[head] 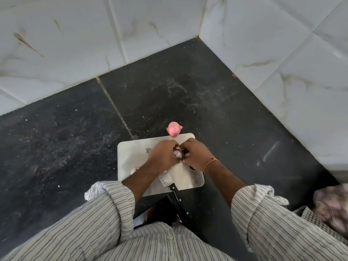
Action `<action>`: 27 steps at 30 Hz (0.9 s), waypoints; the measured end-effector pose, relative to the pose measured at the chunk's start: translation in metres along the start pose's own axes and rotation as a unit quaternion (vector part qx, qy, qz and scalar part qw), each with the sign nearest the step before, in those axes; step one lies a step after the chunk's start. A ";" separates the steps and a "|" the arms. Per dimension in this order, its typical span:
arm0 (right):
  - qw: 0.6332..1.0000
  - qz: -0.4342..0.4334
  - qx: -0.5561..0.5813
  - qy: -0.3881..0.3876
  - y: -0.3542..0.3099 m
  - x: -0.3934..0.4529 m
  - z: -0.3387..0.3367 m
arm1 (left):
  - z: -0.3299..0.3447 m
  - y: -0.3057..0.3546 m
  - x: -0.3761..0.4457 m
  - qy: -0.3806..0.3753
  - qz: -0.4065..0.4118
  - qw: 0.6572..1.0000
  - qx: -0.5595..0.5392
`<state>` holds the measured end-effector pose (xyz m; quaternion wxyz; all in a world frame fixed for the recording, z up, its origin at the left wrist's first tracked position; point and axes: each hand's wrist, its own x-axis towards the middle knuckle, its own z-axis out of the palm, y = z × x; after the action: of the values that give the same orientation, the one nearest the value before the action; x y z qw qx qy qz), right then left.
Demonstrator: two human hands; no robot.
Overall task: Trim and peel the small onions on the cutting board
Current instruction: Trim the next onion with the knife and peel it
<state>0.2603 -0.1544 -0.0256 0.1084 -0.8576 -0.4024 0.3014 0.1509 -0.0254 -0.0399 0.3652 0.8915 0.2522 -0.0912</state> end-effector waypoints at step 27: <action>0.996 0.015 0.048 0.078 -0.021 0.030 -0.038 | -0.059 -0.022 0.000 0.063 -0.051 0.990 -0.118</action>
<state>0.2847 -0.1158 0.0010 0.1755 -0.8784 -0.3648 0.2540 0.1380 0.0291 -0.0113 0.4458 0.8322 0.3289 -0.0227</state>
